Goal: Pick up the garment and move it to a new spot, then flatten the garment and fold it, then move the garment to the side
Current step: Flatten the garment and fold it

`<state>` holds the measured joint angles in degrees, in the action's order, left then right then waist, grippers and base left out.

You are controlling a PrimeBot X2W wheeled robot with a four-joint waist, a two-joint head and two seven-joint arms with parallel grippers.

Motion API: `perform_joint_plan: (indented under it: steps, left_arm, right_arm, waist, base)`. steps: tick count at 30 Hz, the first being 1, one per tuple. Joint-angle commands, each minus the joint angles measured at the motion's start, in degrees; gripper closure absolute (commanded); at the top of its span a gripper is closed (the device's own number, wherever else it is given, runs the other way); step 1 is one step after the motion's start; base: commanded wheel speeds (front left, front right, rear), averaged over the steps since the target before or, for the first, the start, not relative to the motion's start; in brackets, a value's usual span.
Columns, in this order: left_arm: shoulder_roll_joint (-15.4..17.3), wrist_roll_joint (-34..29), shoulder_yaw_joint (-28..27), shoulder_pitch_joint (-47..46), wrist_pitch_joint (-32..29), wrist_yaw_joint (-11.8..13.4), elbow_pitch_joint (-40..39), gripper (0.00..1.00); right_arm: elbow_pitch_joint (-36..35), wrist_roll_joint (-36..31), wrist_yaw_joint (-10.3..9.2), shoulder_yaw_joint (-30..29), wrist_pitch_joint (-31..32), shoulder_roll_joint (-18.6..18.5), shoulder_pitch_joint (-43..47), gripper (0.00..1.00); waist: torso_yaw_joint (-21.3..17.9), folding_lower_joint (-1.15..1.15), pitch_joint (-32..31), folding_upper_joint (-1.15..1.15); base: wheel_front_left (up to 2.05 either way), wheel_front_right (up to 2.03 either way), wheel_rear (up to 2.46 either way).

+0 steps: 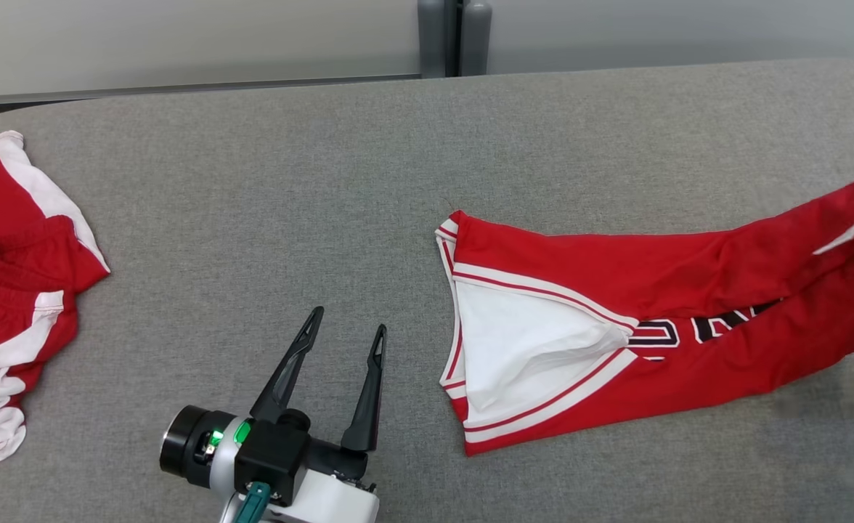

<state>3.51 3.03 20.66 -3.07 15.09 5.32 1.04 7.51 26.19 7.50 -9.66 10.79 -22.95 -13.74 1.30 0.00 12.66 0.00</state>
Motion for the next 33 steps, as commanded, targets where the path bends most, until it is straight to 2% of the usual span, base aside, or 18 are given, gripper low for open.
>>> perform_joint_plan:
  steps: [1,2,7,11,16,24,27,28,29,30,31,32,33]
  left_arm:
    - [0.21,-0.05,-0.26,-0.25,0.08,-0.25,0.11,0.0]
    - [0.21,-0.05,-0.26,-0.25,0.08,-0.25,0.11,0.0]
    - [-0.02,0.32,-0.13,0.1,0.09,-0.46,0.28,0.0]
    - [-0.21,0.44,0.07,0.28,0.09,-0.44,0.3,0.0]
    - [-0.37,1.2,0.59,1.09,0.09,-0.42,0.63,0.0]
    - [-0.52,1.97,1.64,1.24,0.09,-0.27,0.52,0.0]
    - [-0.53,2.41,2.0,1.15,0.09,-0.1,0.54,0.0]
    - [-0.54,2.58,2.15,1.08,0.09,0.06,0.52,0.0]
    - [-0.54,2.68,2.29,0.98,0.09,0.16,0.52,0.0]
    - [-0.55,2.84,2.47,0.86,0.09,0.25,0.52,0.0]
    - [-0.54,3.03,2.61,0.79,0.09,0.37,0.52,0.0]
    - [-0.54,3.16,2.73,0.78,0.09,0.43,0.54,0.0]
    - [-0.54,3.16,2.81,0.78,0.09,0.45,0.58,0.0]
  right_arm:
    - [-5.03,-0.38,-0.03,0.71,1.78,1.19,1.89,1.0]
    - [-5.03,-0.38,-0.03,0.71,1.78,1.19,1.89,1.0]
    - [-16.85,-2.45,-0.02,4.77,6.5,5.61,5.37,1.0]
    - [-21.03,-3.37,-0.03,10.11,9.05,8.86,6.61,1.0]
    - [-19.87,-4.5,-0.03,15.77,9.87,13.16,7.53,1.0]
    - [-11.13,-6.2,-0.02,23.34,7.35,17.54,8.23,1.0]
    - [-7.09,-7.59,-0.03,24.6,4.97,18.17,6.63,0.82]
    - [-5.5,-7.99,-0.03,24.54,3.97,18.49,6.27,0.67]
    - [-4.06,-8.42,-0.02,24.86,3.12,18.78,6.02,0.6]
    - [-2.8,-8.73,-0.03,25.1,2.29,19.08,5.69,0.6]
    - [-1.7,-8.97,-0.02,25.16,1.6,19.26,5.43,0.46]
    - [-0.79,-8.77,-0.02,25.1,0.98,19.37,5.26,0.0]
    - [-0.14,-8.2,-0.03,25.01,0.19,19.52,4.94,0.0]
  waist:
    - [0.3,0.0,-0.24,0.0]
    - [0.3,0.0,-0.24,0.0]
    - [1.93,0.0,-1.06,0.0]
    - [4.03,0.0,-1.7,0.0]
    - [7.1,0.0,-2.57,0.0]
    - [11.14,0.0,-2.77,0.0]
    - [11.89,0.0,-2.6,0.0]
    - [12.04,0.0,-2.59,0.0]
    - [12.2,0.0,-2.58,0.0]
    - [12.3,0.0,-2.59,0.0]
    - [12.35,0.0,-2.62,0.0]
    - [12.38,0.0,-2.67,0.0]
    - [12.37,0.0,-2.72,0.0]
  base:
    - [0.0,0.0,0.0]
    - [0.0,0.0,0.0]
    - [0.0,0.0,0.0]
    - [0.0,0.0,0.0]
    - [0.0,0.0,0.0]
    - [0.0,0.0,0.0]
    - [0.0,0.0,0.0]
    - [0.0,0.0,0.0]
    - [0.0,0.0,0.0]
    - [0.0,0.0,0.0]
    - [0.0,0.0,0.0]
    - [0.0,0.0,0.0]
    - [0.0,0.0,0.0]
